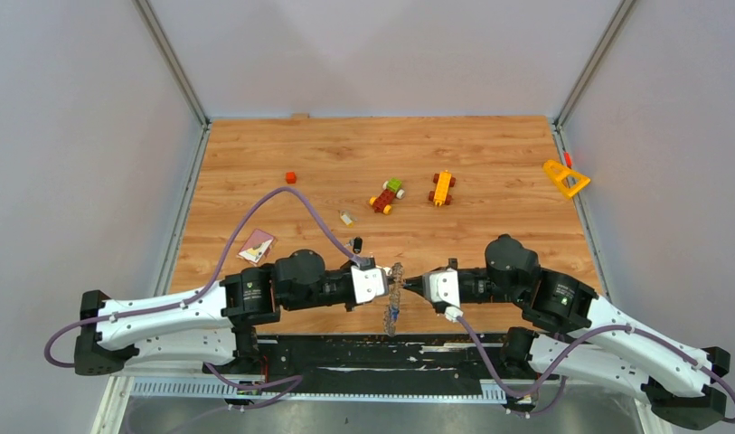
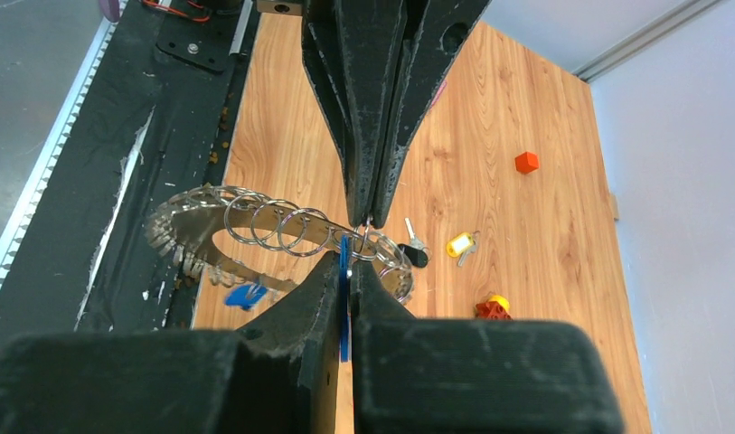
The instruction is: Remove the keys from the keyring
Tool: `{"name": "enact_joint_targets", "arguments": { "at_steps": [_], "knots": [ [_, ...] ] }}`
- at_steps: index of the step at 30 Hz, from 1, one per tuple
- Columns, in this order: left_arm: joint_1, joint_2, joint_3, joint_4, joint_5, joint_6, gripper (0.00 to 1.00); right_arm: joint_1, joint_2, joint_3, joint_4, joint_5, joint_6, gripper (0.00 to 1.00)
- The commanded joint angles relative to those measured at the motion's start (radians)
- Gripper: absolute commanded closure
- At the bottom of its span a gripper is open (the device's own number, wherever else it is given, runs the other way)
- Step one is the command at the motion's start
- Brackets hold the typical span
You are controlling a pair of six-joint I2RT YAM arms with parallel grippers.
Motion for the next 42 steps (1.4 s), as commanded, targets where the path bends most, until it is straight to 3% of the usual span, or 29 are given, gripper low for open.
{"name": "enact_joint_targets", "arguments": {
  "at_steps": [1,24,36,42],
  "knots": [
    [0.008,0.048,0.077,-0.124,-0.073,0.029,1.0,0.001,-0.003,0.04,0.014,0.01,-0.013,1.0],
    [0.008,0.149,0.126,-0.144,-0.067,0.001,1.0,0.017,0.069,0.03,0.126,-0.013,0.002,1.0],
    [0.008,0.13,0.075,-0.062,-0.061,-0.03,1.0,0.049,0.074,0.003,0.174,0.003,0.003,1.0],
    [0.008,0.095,0.008,0.031,-0.058,-0.083,0.82,0.05,0.052,-0.012,0.187,0.048,0.005,1.0]
  ]
}}
